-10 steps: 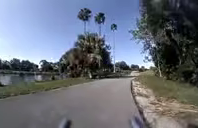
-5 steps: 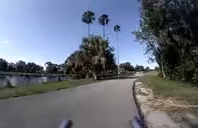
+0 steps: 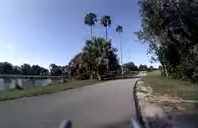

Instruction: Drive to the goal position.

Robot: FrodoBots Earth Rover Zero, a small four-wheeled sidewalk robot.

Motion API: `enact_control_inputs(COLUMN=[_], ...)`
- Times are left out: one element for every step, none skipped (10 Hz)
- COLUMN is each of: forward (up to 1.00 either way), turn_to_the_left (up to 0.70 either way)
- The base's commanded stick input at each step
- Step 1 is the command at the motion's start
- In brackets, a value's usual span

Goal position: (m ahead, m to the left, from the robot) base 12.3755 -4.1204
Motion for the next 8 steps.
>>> enact_control_inputs(forward=[0.85,0.85,0.85,0.85,0.85,0.85,0.85,0.85], turn_to_the_left=[0.0,0.0,0.0,0.0,0.0,0.0,0.0,0.0])
